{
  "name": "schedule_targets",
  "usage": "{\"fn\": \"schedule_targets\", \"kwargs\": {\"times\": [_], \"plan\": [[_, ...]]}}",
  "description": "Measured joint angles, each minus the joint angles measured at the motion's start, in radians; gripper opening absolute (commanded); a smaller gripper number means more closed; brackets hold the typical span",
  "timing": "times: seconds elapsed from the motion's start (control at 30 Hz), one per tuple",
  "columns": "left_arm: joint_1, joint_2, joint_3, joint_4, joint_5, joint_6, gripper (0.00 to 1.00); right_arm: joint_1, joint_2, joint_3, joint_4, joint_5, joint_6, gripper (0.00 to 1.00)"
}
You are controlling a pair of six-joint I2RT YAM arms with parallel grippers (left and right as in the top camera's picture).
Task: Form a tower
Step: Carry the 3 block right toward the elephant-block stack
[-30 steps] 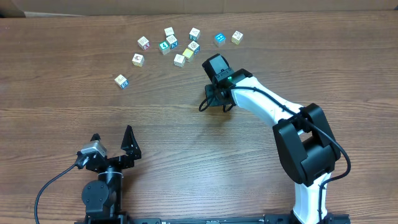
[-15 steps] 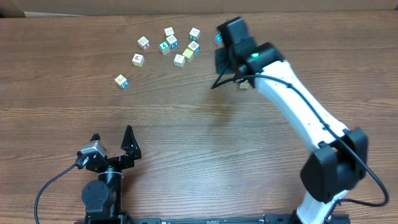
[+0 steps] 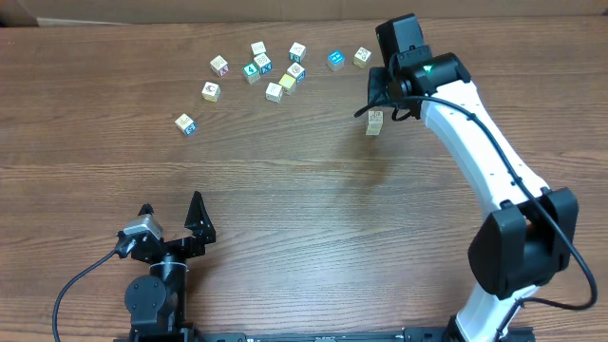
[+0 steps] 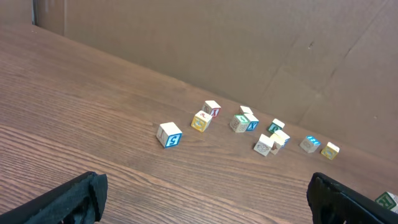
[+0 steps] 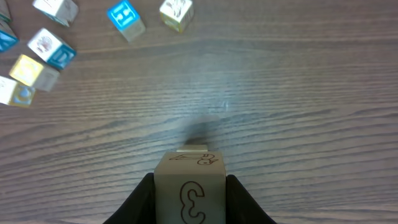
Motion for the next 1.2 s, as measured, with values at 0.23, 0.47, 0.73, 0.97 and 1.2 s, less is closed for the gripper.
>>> {"fn": "schedule_targets", "kwargs": {"times": [0.23, 0.47, 0.73, 0.97, 1.2], "plan": [[0.000, 0.000, 0.000, 0.000, 0.000, 0.000, 0.99, 0.000, 0.057, -0.003, -0.002, -0.007, 0.000, 0.25], [0.000, 0.000, 0.000, 0.000, 0.000, 0.000, 1.00, 0.000, 0.085, -0.003, -0.009, -0.026, 0.000, 0.26], [0.000, 0.000, 0.000, 0.000, 0.000, 0.000, 0.99, 0.000, 0.091, -0.004, -0.024, -0.050, 0.000, 0.26], [0.000, 0.000, 0.000, 0.000, 0.000, 0.000, 0.99, 0.000, 0.091, -0.009, -0.017, -0.053, 0.000, 0.26], [0.000, 0.000, 0.000, 0.000, 0.000, 0.000, 1.00, 0.000, 0.094, -0.010, -0.013, -0.053, 0.000, 0.26]]}}
